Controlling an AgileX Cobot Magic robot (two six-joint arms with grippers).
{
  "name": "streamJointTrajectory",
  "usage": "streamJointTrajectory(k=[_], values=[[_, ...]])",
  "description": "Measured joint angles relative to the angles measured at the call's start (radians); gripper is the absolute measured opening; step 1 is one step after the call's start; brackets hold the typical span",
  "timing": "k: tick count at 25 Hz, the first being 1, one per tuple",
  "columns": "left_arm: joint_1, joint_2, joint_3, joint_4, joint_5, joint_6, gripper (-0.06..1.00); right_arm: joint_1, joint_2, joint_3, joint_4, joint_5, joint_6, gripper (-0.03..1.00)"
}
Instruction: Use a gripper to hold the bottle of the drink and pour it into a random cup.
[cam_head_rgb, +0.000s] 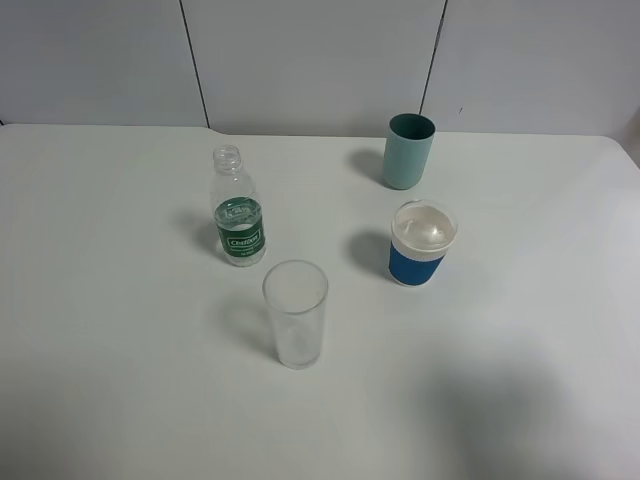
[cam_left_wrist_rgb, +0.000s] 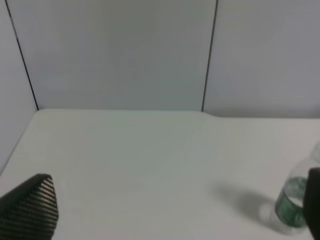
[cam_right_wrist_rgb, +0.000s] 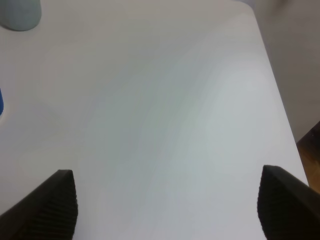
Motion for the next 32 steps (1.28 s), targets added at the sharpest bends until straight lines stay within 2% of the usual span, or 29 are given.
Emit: streamJointTrajectory(k=[8, 12, 16, 22, 32], values=[[0.0, -0.126, -0.001, 0.017, 0.266, 0.001, 0.99, 0.0, 0.0, 0.0, 0.0, 0.0, 0.0, 0.74], [0.0, -0.127, 0.014, 0.029, 0.349, 0.001, 0.99, 0.0, 0.0, 0.0, 0.0, 0.0, 0.0, 0.74], [0.0, -0.128, 0.065, 0.044, 0.344, 0.001, 0.99, 0.0, 0.0, 0.0, 0.0, 0.0, 0.0, 0.74], [0.0, -0.128, 0.179, 0.029, 0.267, -0.006, 0.99, 0.0, 0.0, 0.0, 0.0, 0.0, 0.0, 0.74], [0.0, -0.128, 0.187, 0.023, 0.247, -0.007, 0.99, 0.0, 0.0, 0.0, 0.0, 0.0, 0.0, 0.74]])
